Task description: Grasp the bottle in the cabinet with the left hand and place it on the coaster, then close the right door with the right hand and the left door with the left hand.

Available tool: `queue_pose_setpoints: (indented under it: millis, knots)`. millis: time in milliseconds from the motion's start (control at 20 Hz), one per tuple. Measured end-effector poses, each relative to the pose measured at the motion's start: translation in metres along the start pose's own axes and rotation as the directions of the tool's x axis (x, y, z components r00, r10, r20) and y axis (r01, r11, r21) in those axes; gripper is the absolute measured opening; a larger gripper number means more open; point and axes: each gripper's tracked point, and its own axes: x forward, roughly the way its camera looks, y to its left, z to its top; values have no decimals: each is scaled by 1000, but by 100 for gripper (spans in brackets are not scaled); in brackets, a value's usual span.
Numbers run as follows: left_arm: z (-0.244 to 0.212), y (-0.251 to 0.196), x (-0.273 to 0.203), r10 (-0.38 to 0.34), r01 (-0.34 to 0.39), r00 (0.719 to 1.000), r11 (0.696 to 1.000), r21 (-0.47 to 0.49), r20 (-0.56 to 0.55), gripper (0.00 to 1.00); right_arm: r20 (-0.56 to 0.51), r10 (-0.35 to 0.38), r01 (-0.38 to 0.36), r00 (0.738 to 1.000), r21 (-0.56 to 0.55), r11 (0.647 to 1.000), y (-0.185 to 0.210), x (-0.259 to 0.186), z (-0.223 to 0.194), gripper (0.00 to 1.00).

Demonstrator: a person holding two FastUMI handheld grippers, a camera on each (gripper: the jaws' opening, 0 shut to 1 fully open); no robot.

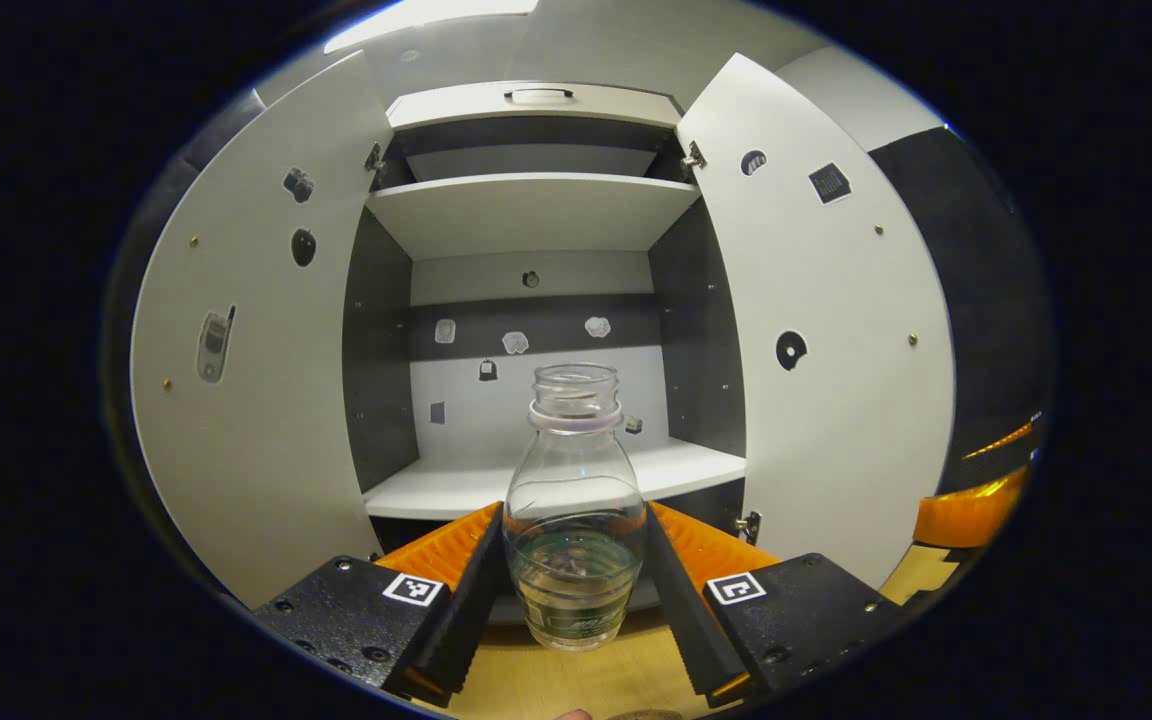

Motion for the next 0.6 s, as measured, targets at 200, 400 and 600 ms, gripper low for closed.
queue_pose_setpoints:
  millis: [200, 400, 600]
  knots:
    - [-41, -15, -20, -6, 4, 998, 1000, -20, -59, 81, -36, -25, 25, 999, -4, 1000, -17, -8, -20, 100]
    - [-86, -25, -36, -3, -4, 992, 999, -53, -125, 81, -78, -39, 40, 996, 5, 999, -29, -8, -44, 100]
    - [-137, -36, -56, -24, 4, 981, 995, -104, -193, 81, -143, -49, 51, 989, 8, 999, -37, -7, -76, 100]
